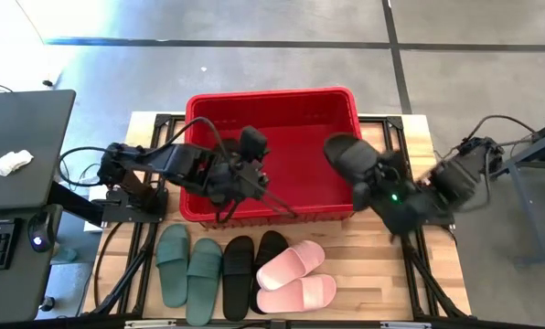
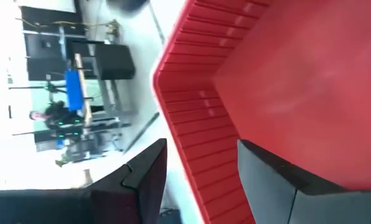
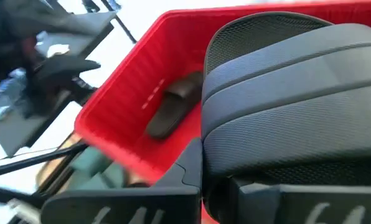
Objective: Pick and place slides into bin
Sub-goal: Put the black slipper into the red bin
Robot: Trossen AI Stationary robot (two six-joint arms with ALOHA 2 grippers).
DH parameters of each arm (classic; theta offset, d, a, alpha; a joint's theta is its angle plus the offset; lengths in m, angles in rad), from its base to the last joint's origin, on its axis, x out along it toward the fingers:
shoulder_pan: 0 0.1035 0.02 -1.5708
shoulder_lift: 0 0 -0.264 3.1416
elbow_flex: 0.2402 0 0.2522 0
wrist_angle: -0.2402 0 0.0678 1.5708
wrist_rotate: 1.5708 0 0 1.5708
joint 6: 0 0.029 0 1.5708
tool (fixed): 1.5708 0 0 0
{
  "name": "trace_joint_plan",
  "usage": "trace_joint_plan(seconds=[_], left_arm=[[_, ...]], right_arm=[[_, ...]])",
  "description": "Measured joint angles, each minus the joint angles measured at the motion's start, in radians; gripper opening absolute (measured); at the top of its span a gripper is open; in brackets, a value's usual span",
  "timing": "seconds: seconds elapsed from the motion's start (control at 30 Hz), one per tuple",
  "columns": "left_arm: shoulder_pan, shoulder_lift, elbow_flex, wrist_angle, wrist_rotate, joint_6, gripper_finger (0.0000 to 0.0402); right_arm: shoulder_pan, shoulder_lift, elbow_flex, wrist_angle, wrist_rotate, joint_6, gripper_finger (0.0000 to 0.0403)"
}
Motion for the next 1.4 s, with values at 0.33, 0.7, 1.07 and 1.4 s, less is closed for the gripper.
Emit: trace_joint_plan(seconds=[0.33,0.7,1.07,1.4], left_arm=[[-0.085,0.001,0.000,0.003,-0.028,-0.020,0.0179],[-0.154,0.002,-0.053,-0.024,-0.367,-0.207,0.0179],[-0.012,-0.003,-0.056,-0.302,-0.199,-0.526,0.0179],[0.107,-0.002,-0.056,-0.280,0.124,-0.479,0.0179]], right_arm=[[-0.455,0.004,0.012,0.501,-0.472,-0.632,0.0000],[-0.727,0.089,0.013,0.592,-1.053,-0.794,0.0000],[-0.726,0.116,0.012,0.575,-1.132,-0.908,0.0000],[-0.746,0.113,0.012,0.536,-1.144,-0.995,0.0000]])
